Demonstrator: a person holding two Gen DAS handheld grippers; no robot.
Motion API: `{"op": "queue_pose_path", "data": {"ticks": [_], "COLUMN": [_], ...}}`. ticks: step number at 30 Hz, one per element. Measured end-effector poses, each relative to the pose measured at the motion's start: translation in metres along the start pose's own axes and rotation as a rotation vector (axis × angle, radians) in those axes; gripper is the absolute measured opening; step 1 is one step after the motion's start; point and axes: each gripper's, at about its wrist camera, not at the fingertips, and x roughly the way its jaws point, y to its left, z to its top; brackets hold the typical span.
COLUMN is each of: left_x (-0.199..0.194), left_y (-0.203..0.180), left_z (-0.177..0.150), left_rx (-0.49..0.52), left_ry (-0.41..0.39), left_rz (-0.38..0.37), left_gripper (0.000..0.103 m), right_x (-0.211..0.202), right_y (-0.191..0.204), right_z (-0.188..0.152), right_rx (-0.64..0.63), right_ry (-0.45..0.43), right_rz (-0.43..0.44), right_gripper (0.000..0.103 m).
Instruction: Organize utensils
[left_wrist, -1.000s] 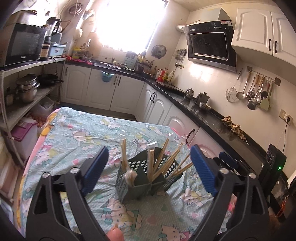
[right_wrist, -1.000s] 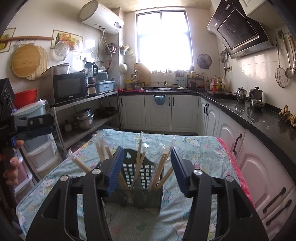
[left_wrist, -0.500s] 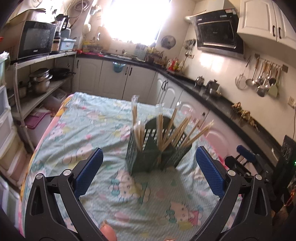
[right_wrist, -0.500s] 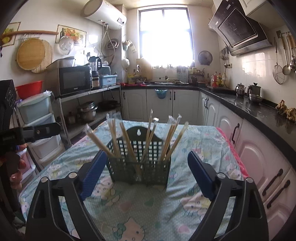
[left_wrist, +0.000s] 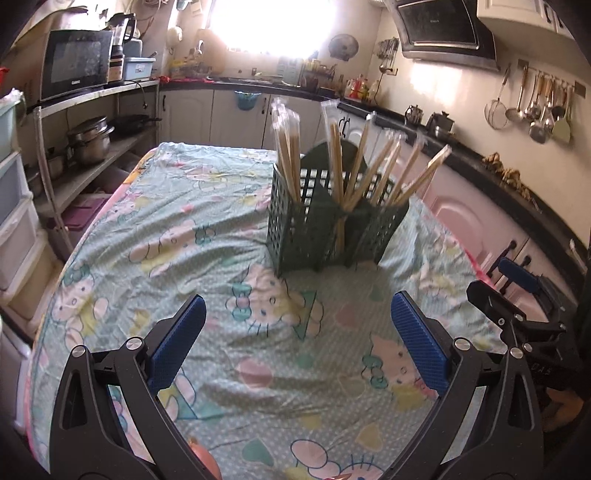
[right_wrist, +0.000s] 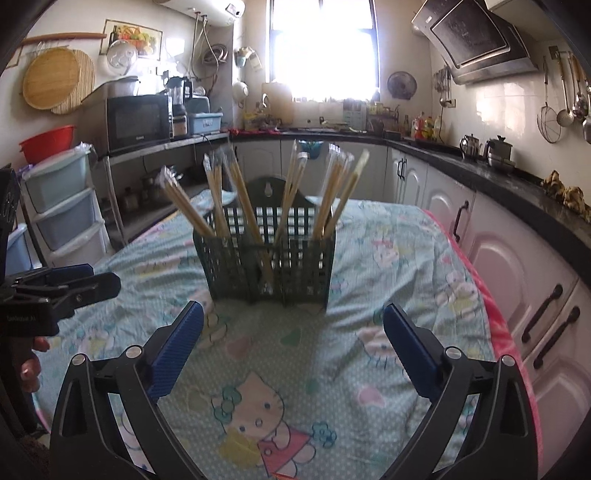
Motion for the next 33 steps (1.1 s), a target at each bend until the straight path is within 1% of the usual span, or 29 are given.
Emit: {"op": "queue_pose_path", "data": {"ticks": [3, 7, 11, 18, 21, 28, 33], "left_x": [0.005, 0.005, 0.006, 0.0, -0.003, -0.007, -0.008], "left_y": [-0.002, -0.001, 0.002, 0.006, 0.005, 0.0, -0.002], "left_z": [-0.012, -0.022, -0.025, -0.028, -0.029, -0.031, -0.034], "left_rx": [0.001, -0.001, -0.005, -0.035, -0.037, -0.015, -0.003], "left_ry": [-0.02, -0.084, -0.122, -0.187, -0.216, -0.254, -0.273], "left_rz": [0.017, 0.055, 0.059, 0.048, 0.048, 0.034, 0.036], "left_gripper": [0.093, 0.093, 0.093, 0.093, 0.093, 0.093, 0.093], "right_x": [0.0, -0.01, -0.018, -0.029, -0.031, -0.035, -0.035], "right_y": [0.002, 0.006, 0.007, 0.004, 0.003, 0.004, 0.006], "right_z": [-0.012, -0.022, -0.027, -0.033, -0.037, -0.044, -0.048], "right_rx": [-0.019, -0.039, -0.051, -0.018, -0.011, -0.005, -0.011], "right_ry": [-0.016, -0.103, -0.198, -0.315, -0.338, -0.381, -0.39], "right_rz": [-0.022, -0.061, -0.078, -0.116, -0.114, -0.099, -0.103], "right_gripper": [0.095, 0.096, 0.097, 0.097, 0.097, 0.097, 0.097]}}
